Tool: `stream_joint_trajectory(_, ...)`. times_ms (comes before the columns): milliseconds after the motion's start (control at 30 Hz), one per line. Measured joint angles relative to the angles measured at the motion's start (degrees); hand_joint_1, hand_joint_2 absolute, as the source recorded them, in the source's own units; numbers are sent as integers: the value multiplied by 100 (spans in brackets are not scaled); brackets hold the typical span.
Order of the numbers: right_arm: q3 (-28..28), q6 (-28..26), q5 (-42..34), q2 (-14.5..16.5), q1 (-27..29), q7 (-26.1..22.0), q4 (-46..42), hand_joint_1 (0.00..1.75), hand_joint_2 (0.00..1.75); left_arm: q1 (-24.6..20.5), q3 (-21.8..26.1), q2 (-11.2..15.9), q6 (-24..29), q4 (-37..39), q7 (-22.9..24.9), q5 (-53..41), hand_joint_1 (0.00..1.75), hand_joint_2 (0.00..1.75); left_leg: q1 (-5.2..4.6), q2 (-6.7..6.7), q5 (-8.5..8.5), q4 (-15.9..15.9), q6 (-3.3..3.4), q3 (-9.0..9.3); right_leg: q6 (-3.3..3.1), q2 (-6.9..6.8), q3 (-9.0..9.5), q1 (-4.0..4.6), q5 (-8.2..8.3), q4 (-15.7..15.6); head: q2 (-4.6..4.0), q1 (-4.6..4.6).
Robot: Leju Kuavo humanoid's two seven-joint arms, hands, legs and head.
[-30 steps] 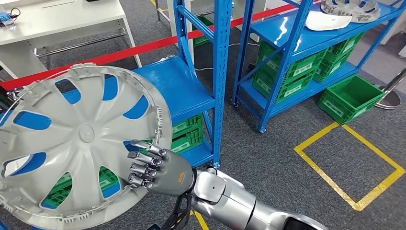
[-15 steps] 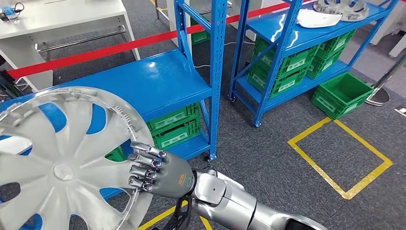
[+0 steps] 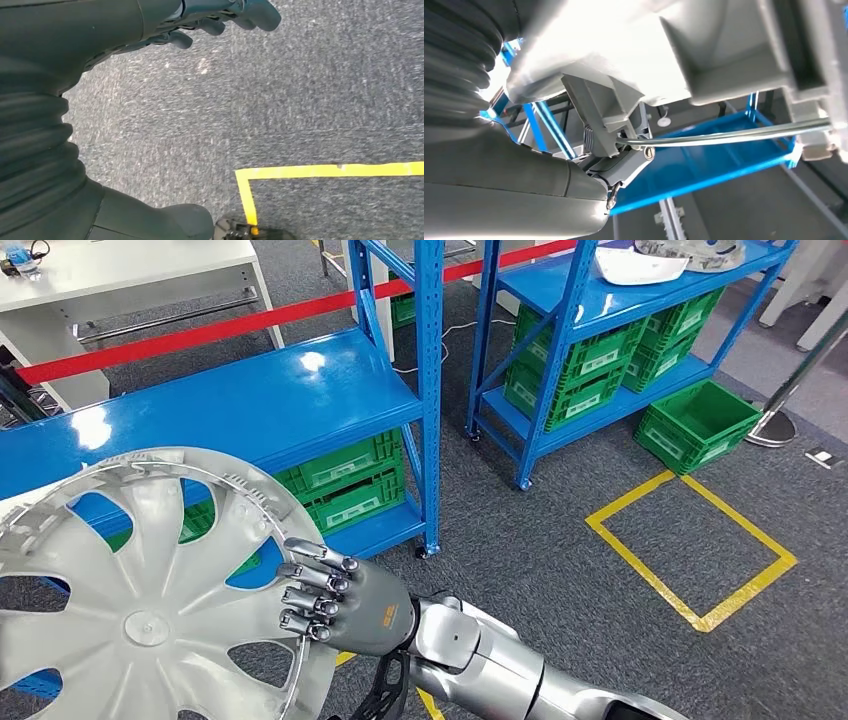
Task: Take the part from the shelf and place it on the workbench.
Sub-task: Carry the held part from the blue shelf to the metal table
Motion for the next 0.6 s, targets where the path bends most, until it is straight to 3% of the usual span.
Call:
stream_joint_trajectory(33,0,-1,-16,4,-1,-7,-2,175,175,5,1,4,2,0,5,-1,0,175,10,-11,-213,161,-40,-65,-34,-6,-69,-17,80,-18,0,-10)
stream_joint_trajectory(100,0,-2,-44,11,0,-14,-2,175,175,5,1,11,4,1,12,-6,0,175,36,-21,-814,766,-110,-215,-67,-10,-241,-29,224,-18,0,-28)
stream_joint_trajectory(133,0,-2,-55,11,2,-19,-1,175,175,3,1,14,7,1,17,-10,0,175,49,-21,-1011,1100,-138,-264,-64,-13,-329,-30,297,-15,0,-32)
stream_joint_trajectory(167,0,-2,-69,11,3,-26,-1,175,175,1,1,16,12,1,31,-13,0,175,60,-20,-1060,1341,-158,-256,-56,-16,-417,-31,368,-9,0,-29)
stream_joint_trajectory(200,0,-3,-84,12,4,-40,0,175,175,0,1,19,20,0,49,-14,0,175,70,-20,-972,1429,-170,-177,-42,-20,-509,-33,439,-1,0,-31)
stream_joint_trajectory(267,0,-7,-119,17,2,-80,0,175,175,-5,1,28,38,-1,94,-13,0,175,90,-22,-674,1072,-174,258,1,-23,-686,-41,578,24,0,-29)
stream_joint_trajectory(333,-1,-11,-158,38,-10,-118,-1,175,175,-21,2,36,55,-3,121,-12,0,175,82,-37,-709,257,-132,886,65,-25,-798,-36,694,43,0,-27)
stream_joint_trajectory(400,-1,-14,-204,68,-34,-156,-1,175,175,-35,5,38,72,-6,127,0,0,175,50,-52,-863,-227,-36,1159,138,-34,-826,-34,809,20,0,-32)
stream_joint_trajectory(467,2,-14,-266,91,-57,-197,0,175,175,-27,19,40,83,-7,134,28,0,175,32,-37,-777,-278,88,1076,215,-32,-852,-56,902,-16,0,-51)
stream_joint_trajectory(500,4,-11,-303,99,-65,-214,0,175,175,-21,27,42,85,-6,143,41,0,175,30,-24,-709,-281,147,1016,247,-25,-895,-65,832,26,0,-57)
stream_joint_trajectory(533,8,-8,-346,104,-74,-242,1,175,175,-16,37,45,91,-7,154,54,0,175,32,-9,-631,-288,202,941,271,-17,-964,-71,637,175,0,-60)
stream_joint_trajectory(600,23,7,-434,113,-105,-297,6,175,175,-19,52,50,111,-8,176,68,0,175,22,3,-480,-282,264,768,294,-8,-1146,-68,17,806,0,-54)
